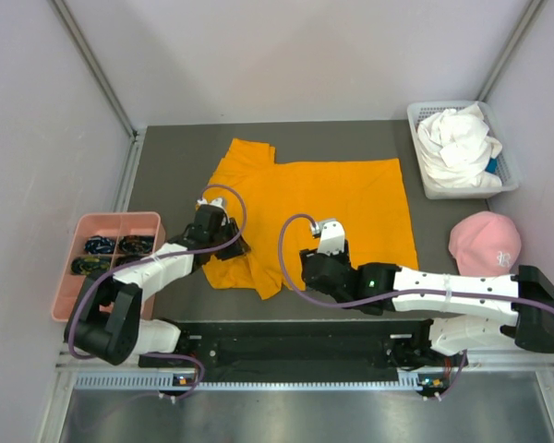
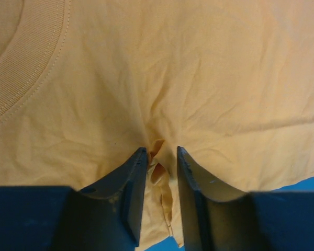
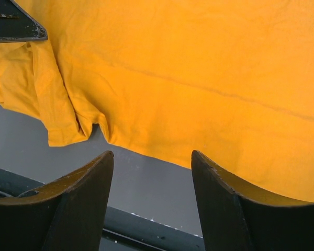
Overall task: Fold and stack the t-shirts
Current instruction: Grap the side of the flattened tshirt closest away from the robot with both arms
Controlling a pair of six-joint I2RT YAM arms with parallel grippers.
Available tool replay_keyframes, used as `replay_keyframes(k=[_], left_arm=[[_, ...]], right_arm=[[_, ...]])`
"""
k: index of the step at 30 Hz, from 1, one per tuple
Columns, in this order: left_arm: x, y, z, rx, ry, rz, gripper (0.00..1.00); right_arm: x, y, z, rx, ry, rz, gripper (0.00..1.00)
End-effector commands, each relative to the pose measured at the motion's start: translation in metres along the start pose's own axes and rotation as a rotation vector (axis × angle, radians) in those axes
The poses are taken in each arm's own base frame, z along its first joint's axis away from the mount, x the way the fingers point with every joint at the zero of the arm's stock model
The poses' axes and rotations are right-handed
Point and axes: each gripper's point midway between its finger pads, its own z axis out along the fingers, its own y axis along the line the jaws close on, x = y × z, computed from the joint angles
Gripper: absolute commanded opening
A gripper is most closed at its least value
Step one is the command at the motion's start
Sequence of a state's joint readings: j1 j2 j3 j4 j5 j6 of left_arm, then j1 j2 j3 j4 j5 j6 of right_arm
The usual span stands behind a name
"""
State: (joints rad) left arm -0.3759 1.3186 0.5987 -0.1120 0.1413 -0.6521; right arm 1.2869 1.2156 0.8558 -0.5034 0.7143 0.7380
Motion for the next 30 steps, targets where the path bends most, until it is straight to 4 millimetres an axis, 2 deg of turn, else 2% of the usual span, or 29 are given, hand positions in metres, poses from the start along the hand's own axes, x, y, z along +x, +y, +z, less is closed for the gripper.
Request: replay_keyframes(k=[1,9,12,13,19,26,29,30], left_arm=[[-0.004,-0.004,0.002,0.022,-0.027,0.015,0.3],[-0.008,-0.007,0.0,0.026,-0.033,0.02,0.21],[-0.01,-0.009,-0.003,0.024,-0.035,0.026,0.08],[-0.011,-0.009,-0.005,0.018,-0.036,0.03,0.0],[-0.027,-0.019,-0.025,0.021,-0.071,0.059,0.0],[-0.057,-0.051,-0.06,0.081,-0.13,0.111,0.0],[-0.06,-0.053,-0.067,0.081,-0.136,0.12,0.0],[-0.06,-0.051,-0.068,0.072,-0.135,0.119,0.0]], right_arm=[[-0.009,-0.002,-0.004,0.003,-0.038,0.031,0.61],[-0.008,-0.002,-0.002,0.009,-0.036,0.03,0.61],[-0.009,-0.003,-0.002,0.018,-0.039,0.038,0.62],[-0.009,-0.004,-0.002,0.021,-0.04,0.038,0.61],[-0.008,-0.008,0.001,0.043,-0.035,0.044,0.62],[-0.001,-0.025,0.007,0.113,-0.015,0.072,0.62],[0.004,-0.041,0.008,0.19,0.0,0.103,0.63],[0.009,-0.052,0.006,0.233,0.021,0.089,0.65]])
